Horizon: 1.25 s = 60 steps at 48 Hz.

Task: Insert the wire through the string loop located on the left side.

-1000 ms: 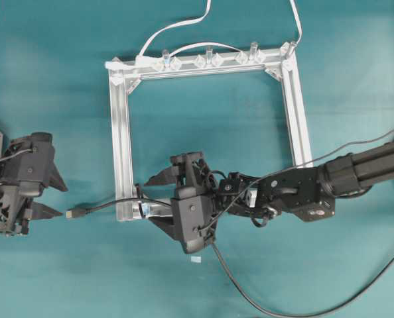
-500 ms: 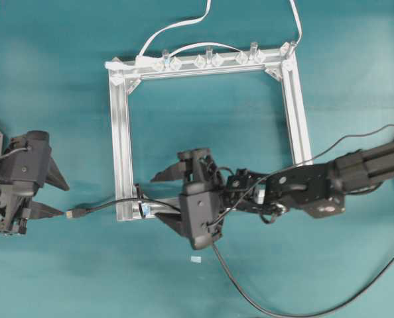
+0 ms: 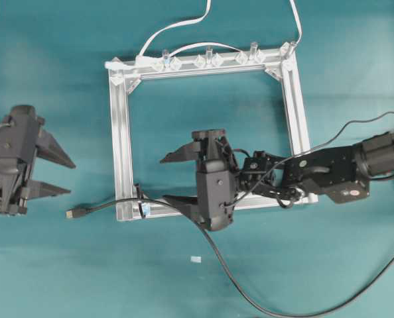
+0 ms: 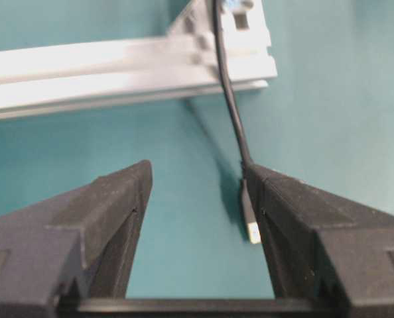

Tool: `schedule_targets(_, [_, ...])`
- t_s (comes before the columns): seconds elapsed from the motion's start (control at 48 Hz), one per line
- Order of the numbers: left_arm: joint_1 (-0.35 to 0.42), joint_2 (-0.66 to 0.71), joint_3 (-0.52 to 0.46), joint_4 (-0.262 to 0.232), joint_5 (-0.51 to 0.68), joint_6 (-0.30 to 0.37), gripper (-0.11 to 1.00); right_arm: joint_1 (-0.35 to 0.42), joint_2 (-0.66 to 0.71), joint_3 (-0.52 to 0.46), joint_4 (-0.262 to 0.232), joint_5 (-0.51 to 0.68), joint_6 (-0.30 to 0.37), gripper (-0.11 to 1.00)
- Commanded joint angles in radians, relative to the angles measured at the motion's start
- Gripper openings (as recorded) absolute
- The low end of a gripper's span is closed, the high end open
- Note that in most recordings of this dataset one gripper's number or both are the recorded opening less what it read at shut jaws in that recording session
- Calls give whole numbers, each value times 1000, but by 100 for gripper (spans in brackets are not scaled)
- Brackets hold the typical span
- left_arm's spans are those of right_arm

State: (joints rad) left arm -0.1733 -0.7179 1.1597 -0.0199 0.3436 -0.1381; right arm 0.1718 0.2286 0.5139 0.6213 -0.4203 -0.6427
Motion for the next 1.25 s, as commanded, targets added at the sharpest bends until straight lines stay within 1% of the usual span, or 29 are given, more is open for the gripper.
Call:
schedule_targets(0.0, [23, -15, -17, 3, -3, 14, 60, -5, -48, -2, 0, -9, 2, 86])
schedule_targets(0.25, [63, -97, 8, 3, -3, 14, 60, -11, -75, 20, 8, -35, 5, 86])
schedule_targets(0.458, [72, -147, 29, 3, -3, 14, 60, -14, -98, 51, 32, -87, 8, 86])
schedule_targets(0.542, [72, -156, 35, 3, -3, 14, 60, -14, -107, 63, 34, -98, 18, 86])
schedule_targets(0.792, [72, -172, 52, 3, -8, 14, 60, -14, -120, 100, 31, -100, 86, 86])
schedule_targets(1.229, [74, -189, 66, 3, -11, 12, 59, -14, -130, 135, 20, -100, 89, 86])
